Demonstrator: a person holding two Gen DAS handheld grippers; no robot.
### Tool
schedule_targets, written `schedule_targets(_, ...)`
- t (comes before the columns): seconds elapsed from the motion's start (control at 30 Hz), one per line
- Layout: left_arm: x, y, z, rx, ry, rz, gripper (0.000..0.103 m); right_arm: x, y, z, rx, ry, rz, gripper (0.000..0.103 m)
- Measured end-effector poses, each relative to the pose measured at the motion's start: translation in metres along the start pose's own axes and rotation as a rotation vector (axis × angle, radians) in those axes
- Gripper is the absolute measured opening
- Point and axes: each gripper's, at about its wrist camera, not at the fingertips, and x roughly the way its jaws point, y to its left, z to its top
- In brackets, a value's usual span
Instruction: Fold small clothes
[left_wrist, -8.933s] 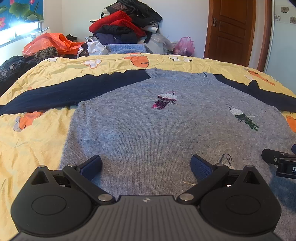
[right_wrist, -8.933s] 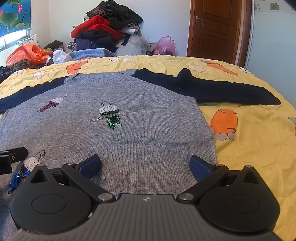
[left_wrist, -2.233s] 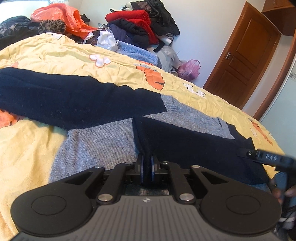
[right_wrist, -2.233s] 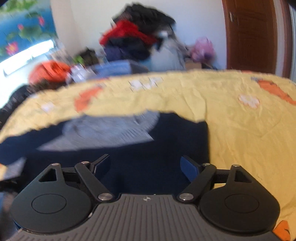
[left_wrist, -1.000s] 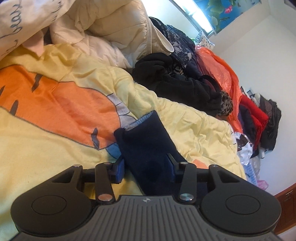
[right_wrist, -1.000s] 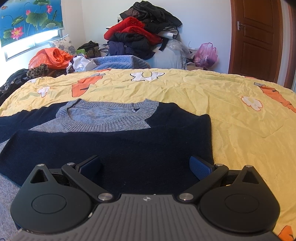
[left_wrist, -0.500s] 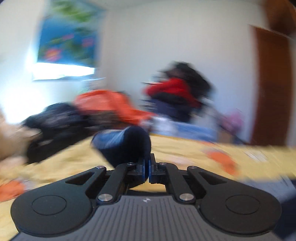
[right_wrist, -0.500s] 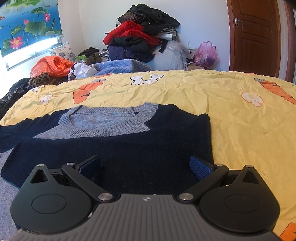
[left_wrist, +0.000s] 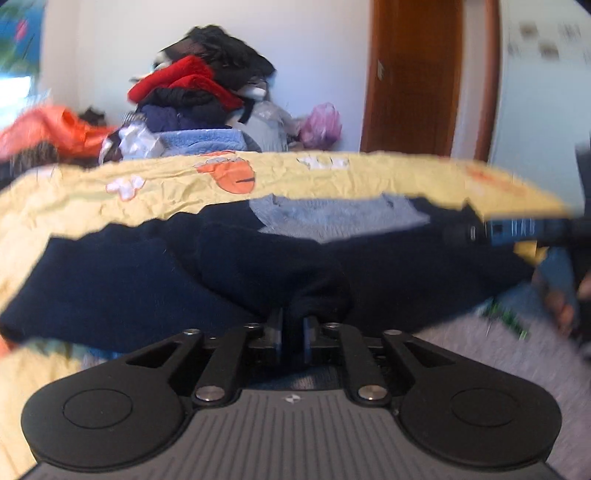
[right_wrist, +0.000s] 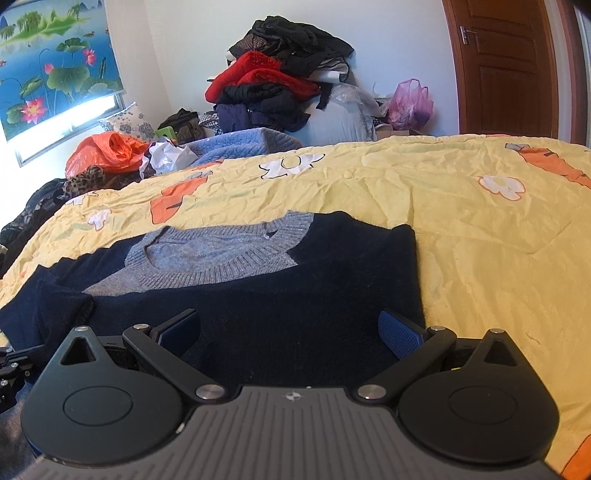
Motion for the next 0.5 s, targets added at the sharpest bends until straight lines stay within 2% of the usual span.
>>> schedule_targets(0.03,-0.003,0.007,0.000,-0.058,-0.023,0.001,0.030,0.000,0.001,0.000,-0.005,0.002,-0.004,0.103)
schedule_targets(0.07,-0.007,0.014,0.000,-0.116,-0.055,0.013,0.036,0.000,0.003,0.000,-0.014,0.004,-0.014,0.102)
schedule_targets(0.13,-0.019,0.027,-0.002,-0.220,-0.142,0.073,0.082,-0.003,0.013,0.003,-0.028,0.014,-0.059,0.099)
schedule_targets(0.17,-0.026,0.033,-0.003,-0.265,-0.192,0.088,0.091,-0.008,0.019,0.006,-0.008,0.008,-0.057,0.095)
schedule_targets(0.2,-0.030,0.038,-0.005,-0.303,-0.231,0.090,0.099,-0.017,0.025,0.009,0.033,-0.014,0.009,0.095)
schedule_targets(0.27,-0.031,0.045,-0.006,-0.353,-0.236,0.100,0.099,-0.026,0.041,0.016,0.102,-0.017,0.188,0.096)
schedule_targets(0.37,-0.031,0.051,-0.005,-0.387,-0.213,0.099,0.099,-0.012,0.075,0.025,0.163,0.103,0.388,0.095)
schedule_targets(0.43,-0.031,0.054,-0.004,-0.401,-0.219,0.097,0.099,0.009,0.088,0.027,0.237,0.196,0.458,0.093)
schedule_targets(0.5,-0.032,0.057,-0.004,-0.416,-0.216,0.097,0.099,0.028,0.093,0.025,0.316,0.260,0.477,0.090)
